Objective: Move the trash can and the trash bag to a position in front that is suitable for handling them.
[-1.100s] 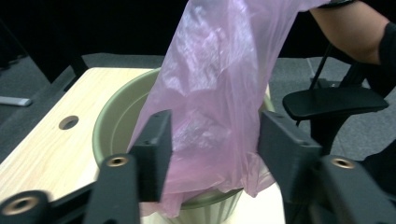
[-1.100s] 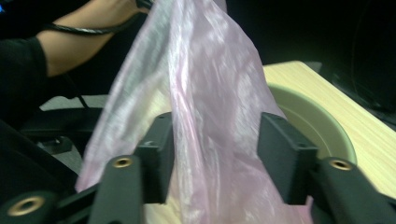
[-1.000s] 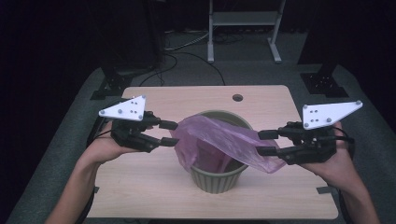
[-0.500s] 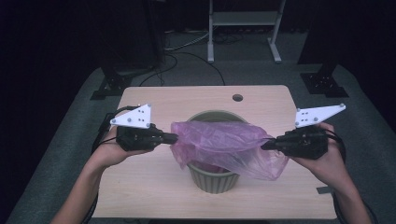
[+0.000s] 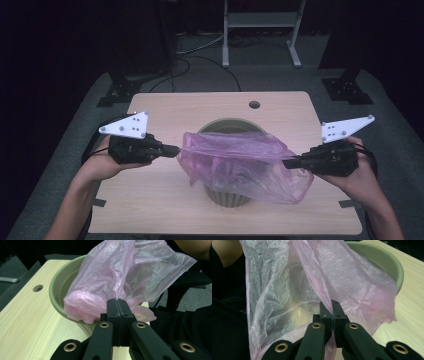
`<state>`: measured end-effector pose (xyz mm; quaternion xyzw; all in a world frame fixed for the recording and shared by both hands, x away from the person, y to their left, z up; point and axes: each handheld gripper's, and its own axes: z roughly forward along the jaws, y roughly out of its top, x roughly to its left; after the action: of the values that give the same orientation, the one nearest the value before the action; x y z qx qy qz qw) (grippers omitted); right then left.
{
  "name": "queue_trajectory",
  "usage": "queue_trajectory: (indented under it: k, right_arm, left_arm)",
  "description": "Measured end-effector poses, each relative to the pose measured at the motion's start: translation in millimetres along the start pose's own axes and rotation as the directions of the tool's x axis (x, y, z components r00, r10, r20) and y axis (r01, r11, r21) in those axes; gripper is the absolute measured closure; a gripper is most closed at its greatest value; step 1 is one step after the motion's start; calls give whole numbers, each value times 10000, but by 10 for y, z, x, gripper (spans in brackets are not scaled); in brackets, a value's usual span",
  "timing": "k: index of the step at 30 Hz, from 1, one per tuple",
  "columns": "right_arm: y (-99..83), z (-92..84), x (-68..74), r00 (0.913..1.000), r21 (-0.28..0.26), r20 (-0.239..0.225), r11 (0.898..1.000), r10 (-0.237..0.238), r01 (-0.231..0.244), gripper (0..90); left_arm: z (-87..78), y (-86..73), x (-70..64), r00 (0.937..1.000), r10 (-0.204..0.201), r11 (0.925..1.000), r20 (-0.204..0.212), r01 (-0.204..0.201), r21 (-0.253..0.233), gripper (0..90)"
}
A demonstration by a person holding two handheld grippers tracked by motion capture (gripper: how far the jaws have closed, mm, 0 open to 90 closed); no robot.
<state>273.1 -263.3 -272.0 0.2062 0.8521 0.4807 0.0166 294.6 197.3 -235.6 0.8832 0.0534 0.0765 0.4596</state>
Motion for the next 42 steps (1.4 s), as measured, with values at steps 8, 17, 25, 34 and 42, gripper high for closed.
queue_trajectory:
  k: [8, 17, 25, 34, 42]
  right_arm:
    - [13, 122, -266, 9954, -415, 428, 9956, 857, -839, 900]
    - [-155, 294, -642, 9702, -914, 1209, 9756, 2100, -1997, 900]
    - [-304, 333, -760, 9561, -1391, 1443, 9618, 2551, -2356, 900]
    - [-112, 249, -508, 9752, -1332, 1321, 9781, 1775, -1600, 900]
    - [21, 249, -336, 9838, -1182, 1240, 9863, 1298, -1152, 900]
  left_arm:
    - [263, -116, 309, 9901, -1147, 9898, -813, 1209, 760, 900]
    - [562, -342, 655, 9723, -2058, 9768, -1112, 2110, 372, 900]
    - [582, -483, 776, 9593, -2579, 9661, -1151, 2573, -200, 900]
    - [309, -326, 527, 9843, -1604, 9854, -738, 1553, -700, 814]
    - [50, -328, 357, 9893, -1325, 9862, -615, 1254, -1077, 713]
